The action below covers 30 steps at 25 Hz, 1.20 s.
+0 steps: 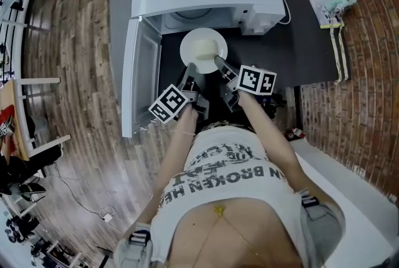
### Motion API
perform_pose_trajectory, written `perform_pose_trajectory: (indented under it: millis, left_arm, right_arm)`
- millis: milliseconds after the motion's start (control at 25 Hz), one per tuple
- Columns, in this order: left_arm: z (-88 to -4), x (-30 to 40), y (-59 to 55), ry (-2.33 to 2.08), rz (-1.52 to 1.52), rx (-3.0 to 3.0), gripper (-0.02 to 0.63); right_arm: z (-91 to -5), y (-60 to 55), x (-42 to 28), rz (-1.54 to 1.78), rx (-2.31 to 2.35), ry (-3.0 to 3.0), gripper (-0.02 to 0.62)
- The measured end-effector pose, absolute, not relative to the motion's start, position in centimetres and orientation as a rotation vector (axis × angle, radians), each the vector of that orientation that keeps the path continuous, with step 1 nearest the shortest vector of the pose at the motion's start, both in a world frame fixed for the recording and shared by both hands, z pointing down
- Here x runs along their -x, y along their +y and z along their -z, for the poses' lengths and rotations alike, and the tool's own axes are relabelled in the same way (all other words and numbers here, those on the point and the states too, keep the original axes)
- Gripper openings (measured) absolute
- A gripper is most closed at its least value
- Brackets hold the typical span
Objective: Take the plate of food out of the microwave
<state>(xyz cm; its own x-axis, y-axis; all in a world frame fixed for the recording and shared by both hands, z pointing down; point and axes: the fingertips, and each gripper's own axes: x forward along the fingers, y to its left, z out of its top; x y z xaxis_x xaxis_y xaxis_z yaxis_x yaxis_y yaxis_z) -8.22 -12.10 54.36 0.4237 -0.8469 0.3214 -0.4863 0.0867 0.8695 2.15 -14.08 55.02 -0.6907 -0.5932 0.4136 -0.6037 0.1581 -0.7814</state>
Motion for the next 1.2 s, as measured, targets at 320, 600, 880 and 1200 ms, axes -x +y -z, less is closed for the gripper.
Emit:
perform_pose_trajectory:
  millis: [320,600,880,1200]
  left_arm:
    - [-54.7,9.4,-7.5,-1.143,0.366,-1.593,0.040]
    - [-55.3,9.2,-4.7,-1.104,0.336,-1.604,0.040]
    - [-54.9,8.3,-4.1,-1.139,0.359,-1.606,0.041]
    - [-54.6,4.1,-2.3,-1.167,0.388,-1.573,0.041]
  right_arm:
    - [-55.1,-8.7,-1.1,-1.626,-1.360,-2.362,0.074]
    - [-55.8,-5.6,-1.3,-1.644,-1.404,-2.347,0.074]
    - [-55.4,-5.3,-2.2,-1.632,-1.358,-2.373,0.072]
    - [-54.9,-4.1,-6.4,-1.608,-1.299,-2.367,0.072]
